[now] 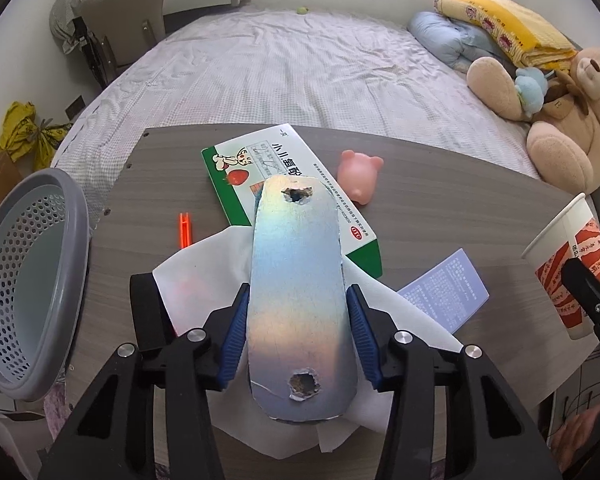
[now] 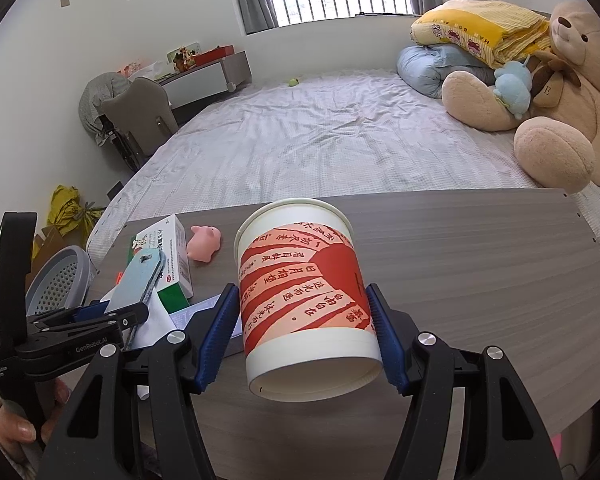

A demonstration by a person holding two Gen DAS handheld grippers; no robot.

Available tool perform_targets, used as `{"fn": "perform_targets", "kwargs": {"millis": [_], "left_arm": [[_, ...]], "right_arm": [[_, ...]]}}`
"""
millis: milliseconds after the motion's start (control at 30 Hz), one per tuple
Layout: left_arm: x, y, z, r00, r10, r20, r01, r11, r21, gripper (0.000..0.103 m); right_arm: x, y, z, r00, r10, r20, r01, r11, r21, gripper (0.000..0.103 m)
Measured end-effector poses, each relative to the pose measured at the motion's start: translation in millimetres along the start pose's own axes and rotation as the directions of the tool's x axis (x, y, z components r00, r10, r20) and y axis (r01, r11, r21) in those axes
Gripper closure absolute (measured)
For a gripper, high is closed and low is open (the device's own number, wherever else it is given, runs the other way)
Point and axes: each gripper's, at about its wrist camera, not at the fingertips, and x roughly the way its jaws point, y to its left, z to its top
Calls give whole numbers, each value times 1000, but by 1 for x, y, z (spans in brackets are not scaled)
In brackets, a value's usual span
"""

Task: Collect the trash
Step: 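Lift the metal plate with white tissue in the left gripper while the right gripper holds the cup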

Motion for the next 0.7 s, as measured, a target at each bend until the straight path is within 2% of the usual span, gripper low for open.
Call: {"fn": "perform_targets", "kwargs": {"millis": [300, 533, 700], "left_arm": [[-26, 3, 5, 998, -17, 57, 17, 1000, -4, 57], [-48, 15, 5, 993, 20, 114, -21, 1000, 6, 57], [-60, 39, 3, 989, 37, 145, -35, 999, -19, 57]], "right_arm": [[-3, 4, 1, 1000, 8, 5, -8, 1000, -3, 41], [-8, 21, 6, 1000, 21, 9, -20, 999, -27, 41], [-9, 47, 12, 999, 44, 13, -43, 997, -66, 41]]}}
